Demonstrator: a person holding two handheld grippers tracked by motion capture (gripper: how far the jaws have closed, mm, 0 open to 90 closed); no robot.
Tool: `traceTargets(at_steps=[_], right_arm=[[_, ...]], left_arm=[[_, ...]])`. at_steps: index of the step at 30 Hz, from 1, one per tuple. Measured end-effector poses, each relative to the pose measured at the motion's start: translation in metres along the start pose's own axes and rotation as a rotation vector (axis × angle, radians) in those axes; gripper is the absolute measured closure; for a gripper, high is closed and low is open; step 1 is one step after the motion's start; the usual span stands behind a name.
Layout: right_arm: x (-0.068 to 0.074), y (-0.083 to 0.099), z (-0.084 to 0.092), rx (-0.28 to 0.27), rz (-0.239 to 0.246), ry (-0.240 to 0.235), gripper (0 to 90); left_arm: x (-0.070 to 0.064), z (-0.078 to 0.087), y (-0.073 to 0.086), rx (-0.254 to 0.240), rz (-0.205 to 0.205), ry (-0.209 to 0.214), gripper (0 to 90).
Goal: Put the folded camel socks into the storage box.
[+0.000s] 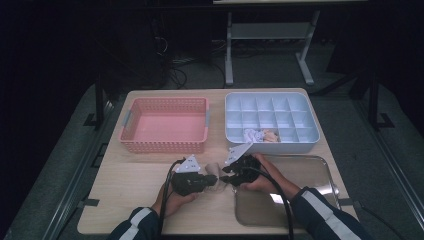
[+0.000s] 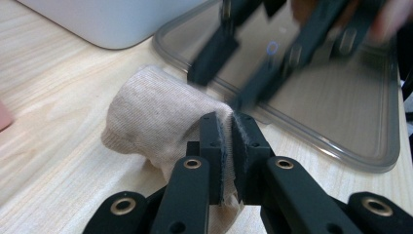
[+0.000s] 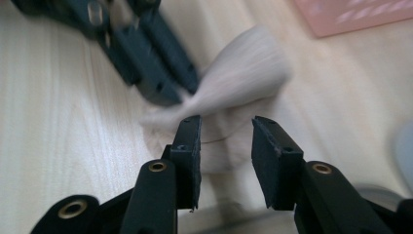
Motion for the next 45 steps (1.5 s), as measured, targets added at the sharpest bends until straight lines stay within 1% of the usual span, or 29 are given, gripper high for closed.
traceTargets(at_steps=[1, 2, 3, 5, 6, 8, 9, 10, 13, 15, 17, 18, 19, 21, 22, 24, 25, 26, 27, 28, 31, 33, 34, 35, 37, 39, 41, 43, 45], right_arm=[[-0.001, -0.004, 0.007, -0.022, -0.028, 0.001, 62.0], [-0.003, -0.008, 0.013, -0.052, -0.047, 0.008, 61.5], [-0.006, -0.013, 0.018, -0.094, -0.074, 0.025, 59.8], [-0.008, -0.019, 0.019, -0.132, -0.124, 0.030, 57.1], [-0.007, -0.021, 0.017, -0.143, -0.130, 0.022, 56.9], [-0.007, -0.022, 0.008, -0.135, -0.117, 0.024, 55.2], [-0.007, -0.024, 0.002, -0.136, -0.118, 0.017, 55.0], [-0.007, -0.024, -0.002, -0.131, -0.128, 0.014, 54.5], [-0.008, -0.023, -0.014, -0.104, -0.121, 0.009, 58.0], [-0.011, -0.019, -0.020, -0.068, -0.122, 0.022, 59.6], [-0.013, -0.015, -0.022, -0.057, -0.152, 0.011, 60.1], [-0.013, -0.014, -0.023, -0.047, -0.174, -0.002, 60.4], [-0.013, -0.012, -0.023, -0.032, -0.171, -0.007, 60.4], [-0.014, -0.008, -0.024, -0.023, -0.184, -0.016, 60.2], [-0.015, -0.006, -0.024, -0.018, -0.190, -0.016, 60.2], [-0.015, -0.004, -0.023, -0.017, -0.197, -0.035, 59.8], [-0.015, -0.003, -0.023, -0.016, -0.207, -0.036, 59.8], [-0.015, -0.003, -0.023, -0.015, -0.202, -0.037, 59.9], [-0.016, -0.002, -0.023, -0.012, -0.188, -0.032, 59.9], [-0.015, -0.002, -0.023, -0.010, -0.190, -0.033, 59.9], [-0.016, -0.001, -0.023, -0.007, -0.191, -0.043, 59.7], [-0.016, -0.001, -0.023, -0.002, -0.193, -0.041, 59.3], [-0.015, 0.000, -0.023, -0.006, -0.202, -0.046, 58.9], [-0.015, 0.001, -0.022, -0.001, -0.193, -0.042, 58.5], [-0.016, 0.002, -0.021, 0.004, -0.174, -0.031, 56.8], [-0.015, 0.002, -0.019, 0.007, -0.196, -0.034, 55.8], [-0.014, 0.001, -0.018, 0.000, -0.197, -0.031, 50.8], [-0.013, -0.003, -0.016, -0.025, -0.185, -0.035, 46.7], [-0.010, -0.006, -0.014, -0.046, -0.154, -0.040, 44.3]], left_arm=[[0.000, -0.001, 0.000, 0.002, -0.005, -0.003, 83.5], [-0.001, -0.002, 0.001, 0.000, 0.002, -0.001, 83.4], [-0.001, -0.003, 0.001, 0.002, 0.000, -0.001, 83.3], [-0.001, -0.004, 0.002, 0.002, 0.004, -0.002, 83.2], [-0.001, -0.005, 0.002, 0.004, 0.004, -0.003, 83.1], [-0.002, -0.007, 0.003, 0.000, 0.003, -0.002, 82.7], [-0.002, -0.007, 0.004, 0.003, -0.001, -0.002, 82.5], [-0.003, -0.007, 0.003, -0.003, 0.006, -0.001, 82.3], [-0.003, -0.007, 0.005, 0.000, -0.001, -0.003, 81.7], [-0.004, -0.006, 0.005, 0.005, -0.012, -0.005, 79.8], [-0.006, -0.003, 0.005, 0.017, -0.034, -0.008, 78.1], [-0.009, -0.002, 0.005, 0.018, -0.036, 0.004, 76.4], [-0.012, 0.001, 0.005, 0.022, -0.039, 0.016, 74.9], [-0.017, 0.009, 0.005, 0.031, -0.068, 0.035, 73.1], [-0.019, 0.015, 0.005, 0.031, -0.095, 0.041, 71.7], [-0.020, 0.025, 0.001, -0.002, -0.096, 0.025, 71.9], [-0.017, 0.030, -0.001, -0.023, -0.086, 0.009, 72.5], [-0.013, 0.032, -0.003, -0.040, -0.064, -0.010, 73.6], [-0.008, 0.031, -0.004, -0.048, -0.045, -0.029, 75.1], [-0.007, 0.029, -0.004, -0.047, -0.033, -0.024, 76.1], [-0.010, 0.014, 0.004, 0.014, -0.080, -0.007, 77.2], [-0.014, 0.004, 0.010, 0.053, -0.101, 0.004, 77.6], [-0.016, 0.000, 0.012, 0.068, -0.121, 0.005, 78.5], [-0.017, -0.001, 0.013, 0.066, -0.139, 0.006, 78.9], [-0.018, -0.001, 0.012, 0.067, -0.141, 0.007, 79.0], [-0.017, -0.001, 0.013, 0.067, -0.143, 0.007, 79.0], [-0.017, -0.001, 0.014, 0.070, -0.146, 0.007, 79.1], [-0.017, -0.001, 0.014, 0.068, -0.146, 0.007, 79.0], [-0.017, -0.001, 0.014, 0.067, -0.143, 0.009, 79.0]])
Point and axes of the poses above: each handheld gripper's, and its own axes: z roughly backward along the jaws, y roughly out of its underside, x roughly to its left, the point moved 6 cm from there along -z, roughly forward along the jaws, and after that the axes turned 2 degrees about -y, right-handed, at the moved point
